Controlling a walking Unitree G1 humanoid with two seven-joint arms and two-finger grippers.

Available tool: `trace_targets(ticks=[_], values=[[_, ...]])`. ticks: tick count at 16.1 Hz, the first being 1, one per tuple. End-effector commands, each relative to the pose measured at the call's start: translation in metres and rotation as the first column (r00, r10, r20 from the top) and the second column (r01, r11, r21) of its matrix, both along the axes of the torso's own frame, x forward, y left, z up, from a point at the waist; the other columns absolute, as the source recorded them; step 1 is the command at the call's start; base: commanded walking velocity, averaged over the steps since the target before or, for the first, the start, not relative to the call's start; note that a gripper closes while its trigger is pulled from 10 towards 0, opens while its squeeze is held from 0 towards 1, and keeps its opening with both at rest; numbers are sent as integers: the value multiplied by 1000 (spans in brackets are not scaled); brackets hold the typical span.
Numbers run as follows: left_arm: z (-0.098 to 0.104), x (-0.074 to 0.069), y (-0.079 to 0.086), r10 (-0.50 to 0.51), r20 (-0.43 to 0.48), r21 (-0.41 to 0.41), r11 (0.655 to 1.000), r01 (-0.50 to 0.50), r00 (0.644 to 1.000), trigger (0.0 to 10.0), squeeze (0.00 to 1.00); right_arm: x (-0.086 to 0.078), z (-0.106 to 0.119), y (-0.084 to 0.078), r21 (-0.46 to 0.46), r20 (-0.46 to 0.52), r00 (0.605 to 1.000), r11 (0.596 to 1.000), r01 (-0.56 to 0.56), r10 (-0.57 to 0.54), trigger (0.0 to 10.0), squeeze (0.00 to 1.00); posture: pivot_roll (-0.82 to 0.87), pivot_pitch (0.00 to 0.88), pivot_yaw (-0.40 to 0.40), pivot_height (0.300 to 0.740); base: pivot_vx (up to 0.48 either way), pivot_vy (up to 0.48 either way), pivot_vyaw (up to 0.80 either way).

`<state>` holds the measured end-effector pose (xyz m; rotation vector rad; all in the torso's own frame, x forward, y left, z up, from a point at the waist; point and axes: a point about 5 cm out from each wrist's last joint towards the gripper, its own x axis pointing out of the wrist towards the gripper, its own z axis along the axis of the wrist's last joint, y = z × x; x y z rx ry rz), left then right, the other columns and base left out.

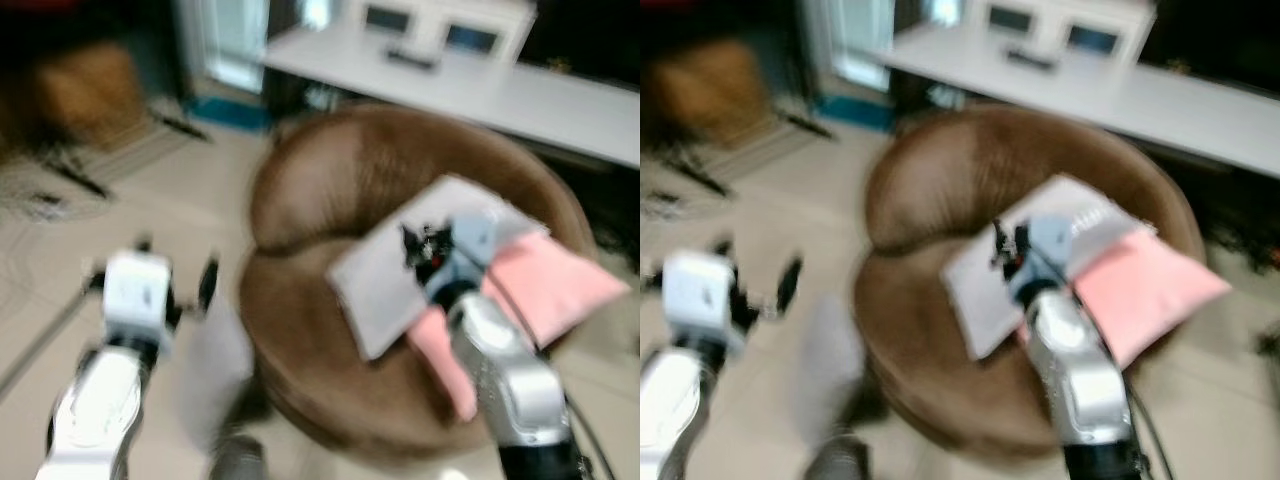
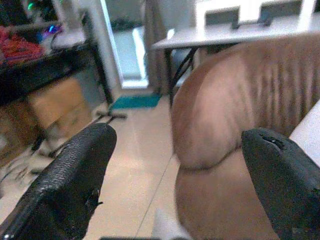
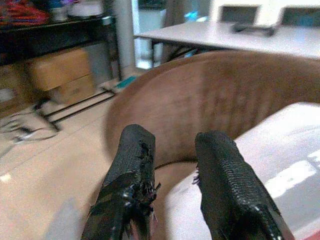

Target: Move the pillow to the sofa from floor

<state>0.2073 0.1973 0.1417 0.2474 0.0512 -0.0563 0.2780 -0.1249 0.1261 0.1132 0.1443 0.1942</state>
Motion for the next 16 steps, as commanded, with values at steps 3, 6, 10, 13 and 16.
trace_targets(ticks=[3, 6, 10, 13, 16], values=[[11, 5, -1, -8, 44, 10, 1000, 8, 999, 10000, 0, 2, 0, -1, -23, -18, 1000, 1000, -3, 3, 10000, 0, 160, 0, -105, 740, 0, 413, 0], [12, 6, 3, 6, 45, 28, 1000, -7, 999, 10000, 0, 1, -6, -2, -16, -49, 998, 999, 28, -28, 10000, 0, 163, 0, -106, 740, 0, 480, 0], [13, 8, 7, 13, 45, 43, 999, -15, 999, 10000, 0, 1, -10, -10, -19, -72, 994, 997, 79, -80, 10000, 0, 160, 0, -97, 740, 0, 480, 0], [13, 10, 7, 12, 45, 45, 999, -14, 999, 10000, 0, 1, -10, -12, -36, -74, 993, 995, 94, -96, 10000, 0, 160, 0, -90, 740, 0, 480, 0], [16, 14, 2, -2, 76, 13, 1000, 1, 997, 10000, 0, -1, -13, -11, -41, -80, 993, 996, 84, -87, 10000, 0, 161, 0, -69, 740, 0, 0, 0]])
